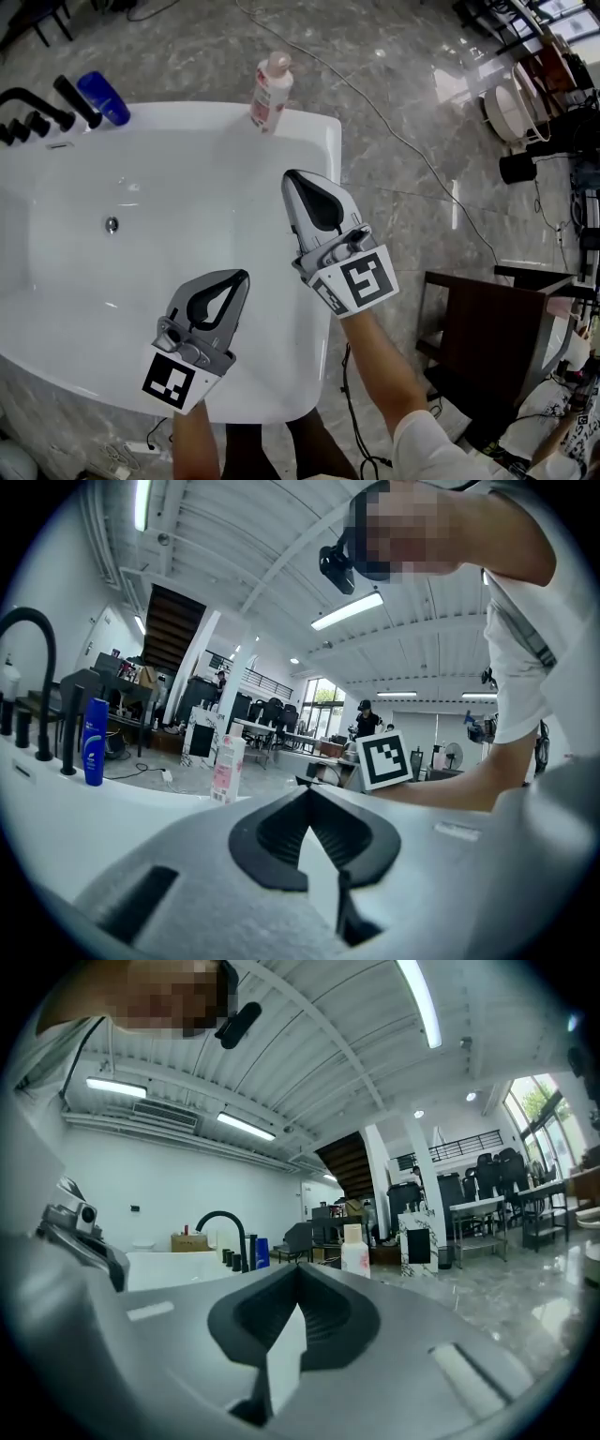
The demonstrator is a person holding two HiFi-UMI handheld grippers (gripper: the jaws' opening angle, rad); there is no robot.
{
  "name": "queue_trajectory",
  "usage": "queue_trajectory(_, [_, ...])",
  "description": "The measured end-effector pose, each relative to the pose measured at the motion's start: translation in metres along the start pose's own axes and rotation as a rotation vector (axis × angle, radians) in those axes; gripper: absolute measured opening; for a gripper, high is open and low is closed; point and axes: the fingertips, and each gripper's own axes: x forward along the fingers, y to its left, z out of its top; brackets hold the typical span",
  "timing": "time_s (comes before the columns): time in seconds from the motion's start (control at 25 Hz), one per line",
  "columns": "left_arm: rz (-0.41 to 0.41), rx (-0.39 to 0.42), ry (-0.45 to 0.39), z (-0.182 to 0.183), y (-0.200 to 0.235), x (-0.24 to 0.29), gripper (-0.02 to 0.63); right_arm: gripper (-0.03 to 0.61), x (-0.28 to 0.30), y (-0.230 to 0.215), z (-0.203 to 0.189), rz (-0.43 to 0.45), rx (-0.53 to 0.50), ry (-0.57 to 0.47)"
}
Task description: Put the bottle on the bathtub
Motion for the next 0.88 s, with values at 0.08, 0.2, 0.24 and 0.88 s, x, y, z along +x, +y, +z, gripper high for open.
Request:
queue_trajectory(0.08, [0.004, 0.002, -0.004, 0.006, -0.003, -0.003, 0.003, 0.011, -0.010, 0.009, 0.009, 0.006, 0.031, -0.011])
queue_trajectory(0.2, [0.003, 0.005, -0.004, 0.011, -0.008, -0.007, 0.003, 0.011, -0.026, 0.022, 0.024, 0.014, 0.035, -0.028])
queue_trajectory(0.24, [0.000, 0.007, -0.003, 0.013, -0.009, -0.007, 0.003, 0.011, -0.031, 0.026, 0.028, 0.018, 0.022, -0.029])
queue_trajectory(0.88, [0.004, 0.017, -0.003, 0.032, -0.020, -0.015, 0.003, 0.011, -0.102, 0.071, 0.057, 0.005, 0.033, -0.027])
